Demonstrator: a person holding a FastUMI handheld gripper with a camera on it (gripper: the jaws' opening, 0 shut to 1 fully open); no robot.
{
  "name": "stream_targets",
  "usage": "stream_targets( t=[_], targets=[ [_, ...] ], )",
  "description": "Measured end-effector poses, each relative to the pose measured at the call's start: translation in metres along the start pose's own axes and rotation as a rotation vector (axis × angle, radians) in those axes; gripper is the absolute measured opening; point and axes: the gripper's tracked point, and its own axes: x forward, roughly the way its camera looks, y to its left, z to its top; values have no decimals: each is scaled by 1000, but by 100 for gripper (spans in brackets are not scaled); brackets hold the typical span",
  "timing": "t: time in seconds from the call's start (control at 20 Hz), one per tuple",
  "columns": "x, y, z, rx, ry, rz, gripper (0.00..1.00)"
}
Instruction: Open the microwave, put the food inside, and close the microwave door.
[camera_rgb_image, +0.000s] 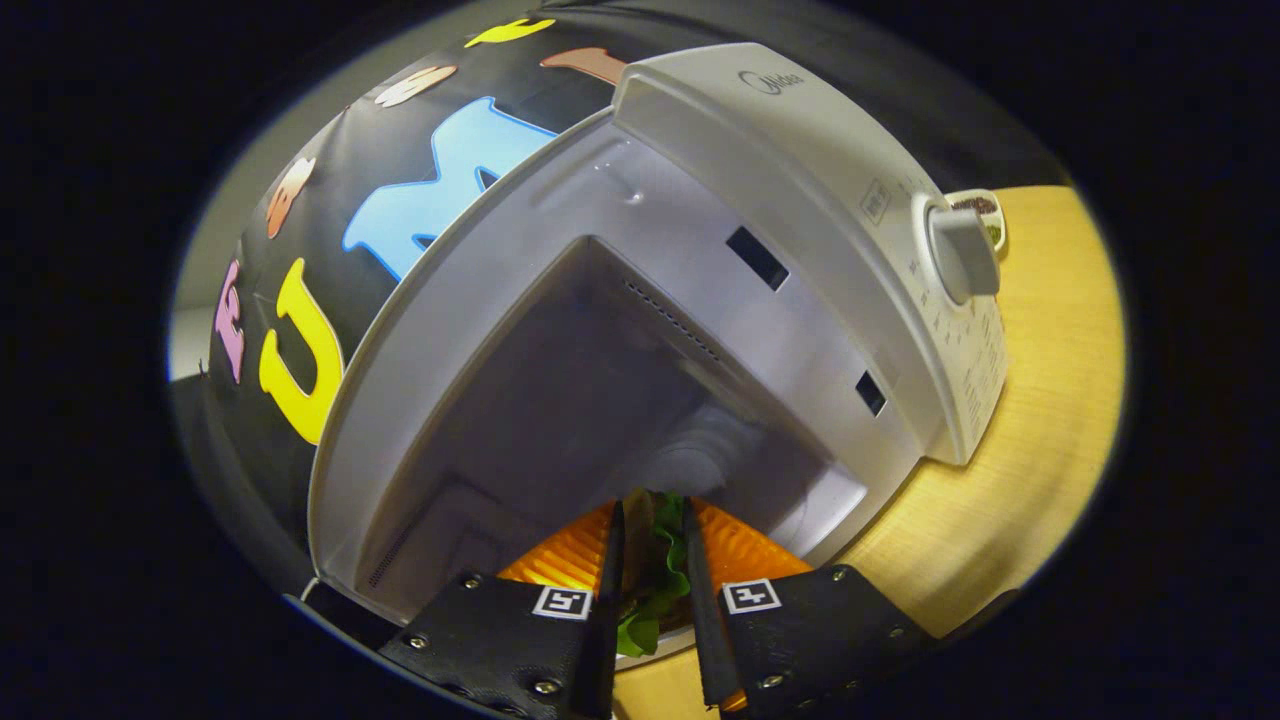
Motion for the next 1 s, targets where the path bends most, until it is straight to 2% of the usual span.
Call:
stream_targets(
  t=[0.05, 0.2, 0.3, 0.6, 1.0],
  targets=[
    [-5, -1, 4, -32, -4, -7, 33],
    [-26, -10, 8, -153, 5, -37, 85],
    [-48, -11, 14, -230, 15, -32, 95],
    [-131, 1, 37, -392, 49, 34, 95],
    [-233, 52, 62, -574, 72, 203, 95]
  ],
)
